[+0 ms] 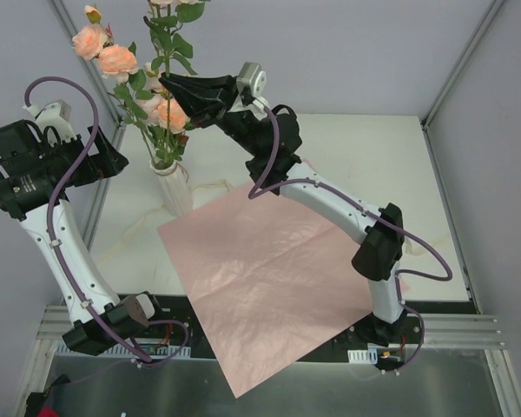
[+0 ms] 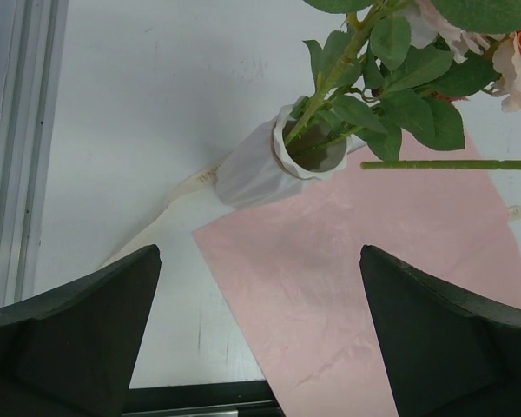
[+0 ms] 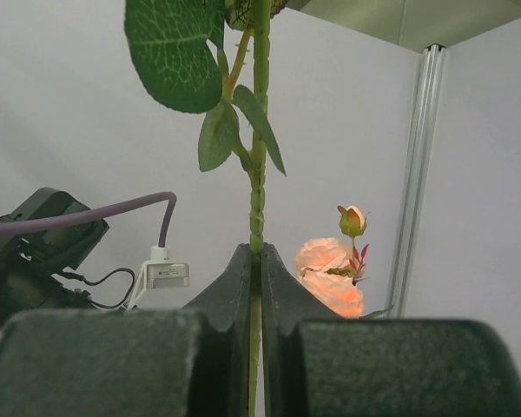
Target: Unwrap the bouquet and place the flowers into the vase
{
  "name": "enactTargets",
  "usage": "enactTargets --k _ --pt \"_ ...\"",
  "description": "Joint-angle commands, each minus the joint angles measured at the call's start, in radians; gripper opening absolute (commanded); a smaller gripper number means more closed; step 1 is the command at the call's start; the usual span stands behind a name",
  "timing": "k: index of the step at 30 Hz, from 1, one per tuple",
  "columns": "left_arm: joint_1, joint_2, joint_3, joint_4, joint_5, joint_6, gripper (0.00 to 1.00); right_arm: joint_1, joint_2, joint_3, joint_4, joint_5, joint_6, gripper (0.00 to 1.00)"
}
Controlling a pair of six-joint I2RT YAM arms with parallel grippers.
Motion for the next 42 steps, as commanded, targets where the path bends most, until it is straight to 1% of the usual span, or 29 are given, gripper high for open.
enactTargets --k 1,8,14,20,22,23,24,26,29,31,34,35,38,40,42 --pt "0.009 0.001 -0.005 0.030 0.013 0.020 0.99 0.001 0.029 0.083 0.105 -0.040 0.009 0.01" --pt "0.009 -0.002 0.007 0.030 -0.001 0.043 0.99 -0.002 0.092 0.101 0.125 -0.043 0.007 0.01" --pt "0.009 -0.007 -0.008 0.030 -0.004 0.059 0.99 -0.011 0.130 0.083 0.122 -0.037 0.006 0.01" --pt "0.009 -0.005 -0.020 0.029 -0.004 0.063 0.99 -0.011 0.155 0.072 0.087 -0.027 0.015 0.01" --pt "0.008 -0.004 -0.023 0.033 -0.003 0.063 0.99 -0.008 0.152 0.075 0.001 -0.024 0.020 0.01" --pt "0.008 -0.004 -0.025 0.035 -0.004 0.061 0.99 -0.006 0.146 0.084 -0.046 0.015 0.058 0.03" --pt "0.008 -0.004 -0.023 0.036 -0.004 0.063 0.99 -0.008 0.143 0.095 -0.175 0.032 0.076 0.12" --pt "0.009 -0.004 -0.023 0.038 -0.003 0.059 0.99 -0.003 0.129 0.098 -0.290 0.031 0.069 0.14" --pt "0.009 -0.005 -0.025 0.038 0.002 0.055 0.99 0.005 0.088 -0.006 -0.303 0.031 0.064 0.15" --pt "0.009 -0.005 -0.025 0.038 0.003 0.053 0.99 0.006 0.077 -0.023 -0.347 0.019 0.067 0.16" --pt "0.011 -0.009 -0.023 0.038 0.002 0.053 0.99 0.005 0.069 -0.019 -0.447 0.003 0.076 0.25" --pt "0.009 -0.010 -0.022 0.036 0.002 0.052 0.99 0.006 0.063 -0.010 -0.482 0.003 0.076 0.31" --pt "0.008 -0.013 -0.016 0.036 -0.007 0.050 0.99 0.005 0.049 0.023 -0.649 -0.015 0.069 0.39" --pt "0.009 -0.015 -0.016 0.038 -0.010 0.050 0.99 0.003 0.028 -0.005 -0.688 -0.017 0.052 0.40" --pt "0.009 -0.018 -0.020 0.038 -0.009 0.047 0.99 0.003 -0.026 -0.057 -0.681 -0.014 0.050 0.40"
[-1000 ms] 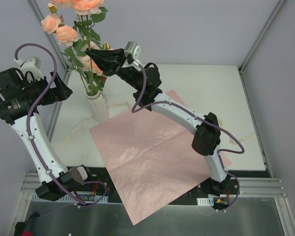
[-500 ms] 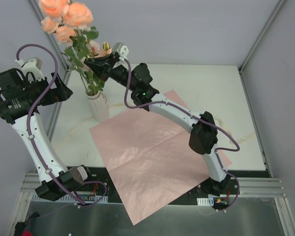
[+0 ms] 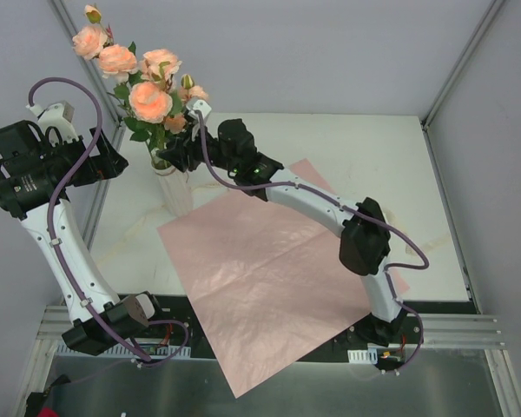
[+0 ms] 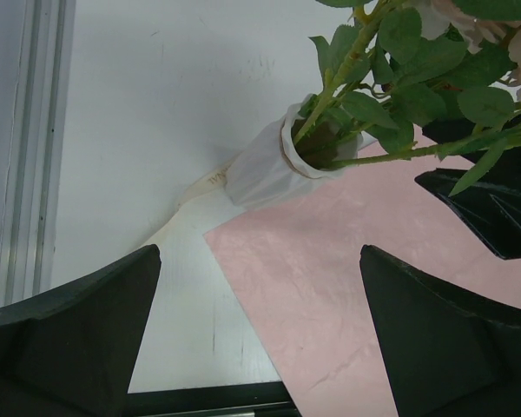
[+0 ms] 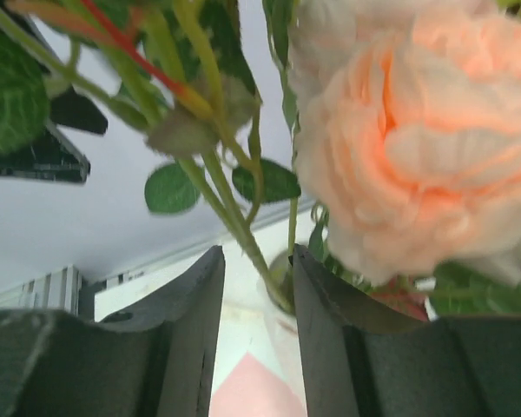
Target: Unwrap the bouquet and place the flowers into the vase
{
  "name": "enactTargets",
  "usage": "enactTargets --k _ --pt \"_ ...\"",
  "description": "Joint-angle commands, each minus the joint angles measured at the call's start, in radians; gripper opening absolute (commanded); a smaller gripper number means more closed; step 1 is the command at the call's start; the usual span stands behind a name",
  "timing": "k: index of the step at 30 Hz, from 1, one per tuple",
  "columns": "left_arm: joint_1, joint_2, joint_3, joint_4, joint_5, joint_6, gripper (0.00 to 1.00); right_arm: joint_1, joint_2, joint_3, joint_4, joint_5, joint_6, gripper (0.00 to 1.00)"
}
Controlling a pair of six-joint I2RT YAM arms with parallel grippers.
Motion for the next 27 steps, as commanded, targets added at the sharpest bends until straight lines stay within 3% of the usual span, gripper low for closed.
enactTargets --k 1,3,7,10,15,21,27 --pt "0.009 -0.023 -0.004 0.022 -0.003 -0.004 0.99 0.006 -0.173 -0.055 -0.073 -0.020 -0.019 0.40" --pt "0.009 -0.026 -0.006 0.022 0.000 -0.012 0.99 0.007 -0.205 -0.067 -0.129 -0.029 -0.029 0.54" --pt "0.009 -0.030 0.004 0.022 -0.005 -0.021 0.99 0.006 -0.283 -0.160 -0.206 -0.019 -0.057 0.70" --pt "0.009 -0.035 0.002 0.022 -0.008 -0.010 0.99 0.001 -0.361 -0.248 -0.319 0.018 -0.098 0.94" --pt "0.008 -0.066 -0.058 0.025 0.035 0.047 0.99 -0.026 -0.538 -0.481 -0.479 0.107 -0.054 0.96" --pt "0.009 -0.142 -0.229 0.028 0.141 0.166 0.99 -0.040 -0.696 -0.619 -0.692 0.256 -0.052 0.96" --pt "0.008 -0.233 -0.416 0.030 0.190 0.295 0.99 -0.050 -0.794 -0.670 -0.936 0.590 0.049 0.96"
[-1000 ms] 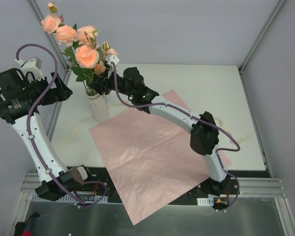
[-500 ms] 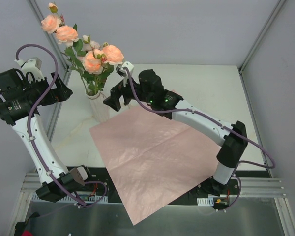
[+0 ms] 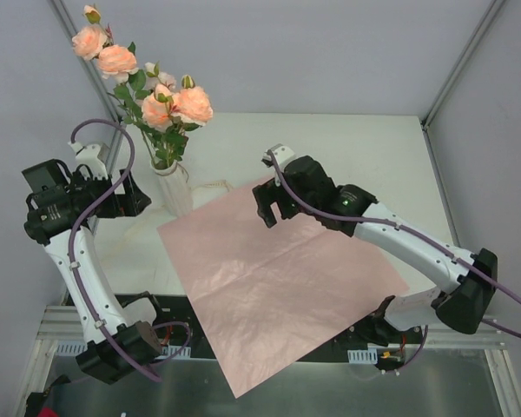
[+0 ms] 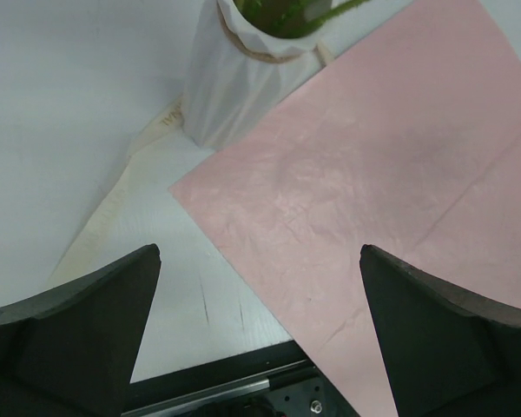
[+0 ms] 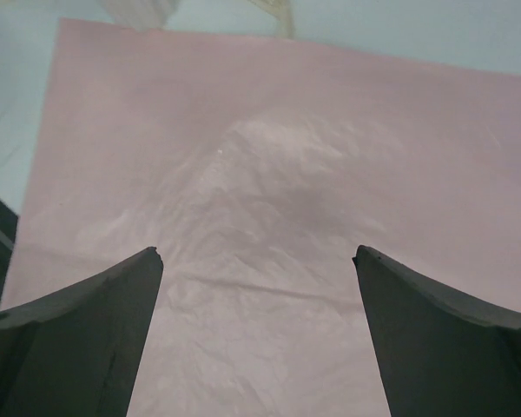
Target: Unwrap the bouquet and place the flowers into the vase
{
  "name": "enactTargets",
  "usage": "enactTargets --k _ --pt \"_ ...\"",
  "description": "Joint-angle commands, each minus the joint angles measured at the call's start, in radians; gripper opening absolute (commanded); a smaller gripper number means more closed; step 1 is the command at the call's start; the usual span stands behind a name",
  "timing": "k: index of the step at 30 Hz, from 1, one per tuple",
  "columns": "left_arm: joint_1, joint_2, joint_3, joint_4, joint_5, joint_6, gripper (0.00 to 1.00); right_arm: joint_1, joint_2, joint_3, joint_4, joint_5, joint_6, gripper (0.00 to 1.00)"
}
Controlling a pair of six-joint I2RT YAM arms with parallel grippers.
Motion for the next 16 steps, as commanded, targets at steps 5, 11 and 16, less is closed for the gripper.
enactTargets --k 5,11,16 --pt "0.008 -0.074 -0.140 0.018 0.097 0.138 0.99 -0.007 -0.153 -0.051 -0.259 0.297 0.108 0.96" --pt "0.008 -0.084 -0.209 0.030 0.098 0.138 0.99 -0.016 -0.201 -0.094 -0.273 0.300 0.119 0.96" --pt "0.009 -0.084 -0.230 0.036 0.082 0.134 0.99 -0.050 -0.213 -0.104 -0.287 0.265 0.117 0.96"
